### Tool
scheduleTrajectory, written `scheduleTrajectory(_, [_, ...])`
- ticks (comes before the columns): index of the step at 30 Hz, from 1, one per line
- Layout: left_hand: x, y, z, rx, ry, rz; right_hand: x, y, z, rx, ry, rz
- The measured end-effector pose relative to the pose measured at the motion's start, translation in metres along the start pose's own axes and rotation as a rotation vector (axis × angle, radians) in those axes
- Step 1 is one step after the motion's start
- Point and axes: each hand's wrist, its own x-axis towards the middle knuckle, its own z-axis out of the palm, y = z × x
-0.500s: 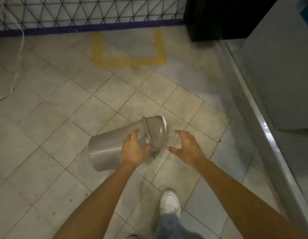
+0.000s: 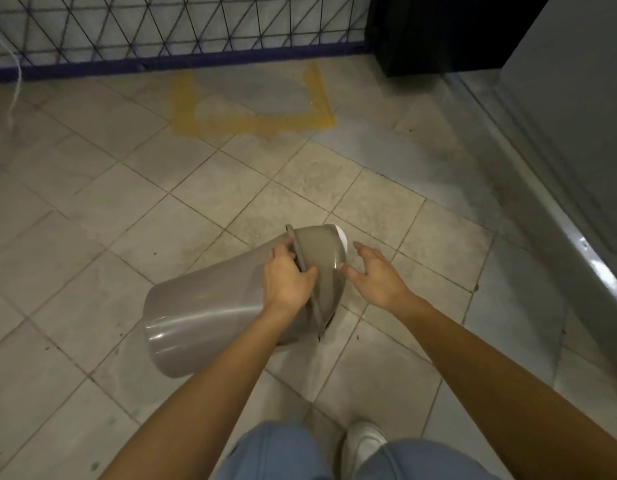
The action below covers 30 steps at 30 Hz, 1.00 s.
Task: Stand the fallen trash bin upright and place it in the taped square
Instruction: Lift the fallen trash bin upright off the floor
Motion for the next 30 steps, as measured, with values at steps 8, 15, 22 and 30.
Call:
scheduleTrajectory(8, [0.01, -0.003, 0.004, 0.08, 0.006, 0.022, 0.007, -0.002, 0.012, 0.006, -0.057, -0.021])
scheduleTrajectory(15, [0.009, -0.002, 0.0, -0.01, 0.059, -0.01, 0.005, -0.002, 0.016, 0.15, -0.07, 0.012])
scheduleTrajectory(22, [0.014, 0.003, -0.011, -0.076, 0.051, -0.077, 0.001, 0.004, 0.019, 0.16, -0.109, 0.037])
scheduleTrajectory(30, [0.015, 0.016, -0.041, -0.158, 0.06, -0.104, -0.001, 0.004, 0.005, 0.139, -0.104, 0.067])
